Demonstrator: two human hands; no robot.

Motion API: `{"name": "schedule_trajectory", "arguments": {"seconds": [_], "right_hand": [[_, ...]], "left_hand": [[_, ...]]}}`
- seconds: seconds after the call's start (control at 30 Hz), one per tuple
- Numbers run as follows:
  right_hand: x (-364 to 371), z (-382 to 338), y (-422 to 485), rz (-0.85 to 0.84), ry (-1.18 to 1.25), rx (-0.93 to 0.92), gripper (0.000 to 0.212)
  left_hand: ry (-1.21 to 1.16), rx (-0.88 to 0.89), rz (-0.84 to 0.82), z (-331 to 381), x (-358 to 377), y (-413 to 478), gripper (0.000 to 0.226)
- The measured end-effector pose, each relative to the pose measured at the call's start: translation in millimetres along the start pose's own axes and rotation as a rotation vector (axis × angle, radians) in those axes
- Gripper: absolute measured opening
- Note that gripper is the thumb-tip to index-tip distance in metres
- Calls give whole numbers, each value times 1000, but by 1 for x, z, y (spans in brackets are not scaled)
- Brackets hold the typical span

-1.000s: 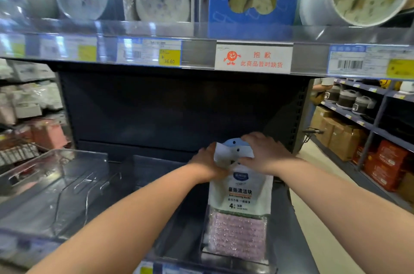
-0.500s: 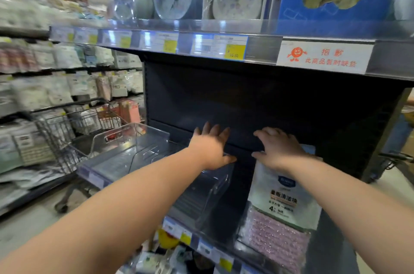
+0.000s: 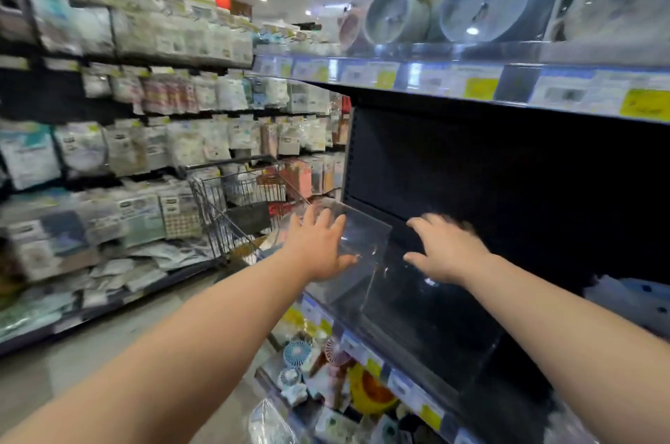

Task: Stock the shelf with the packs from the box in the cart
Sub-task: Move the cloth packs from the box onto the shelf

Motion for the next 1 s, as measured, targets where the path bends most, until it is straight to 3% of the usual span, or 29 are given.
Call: {"name": "schedule_trajectory", "arguments": {"seconds": [0.47,1.0], "right_hand": [[9,-262,132,-58,-20,-177,60],[28,-400,325,-121,-32,-286,66]], "left_hand": [[1,-208,-93,-279,37,-27,84],[-27,-305,-191,-448,95,48,83]]}}
Point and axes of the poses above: each hand's wrist, its own y-axis towards the middle knuckle, its own x-axis out of the palm, z = x × y, the point moved 4 cm from there along y, towards the middle knuckle, and after that the axes turned 10 degrees about -z, right-handed, at the moved point
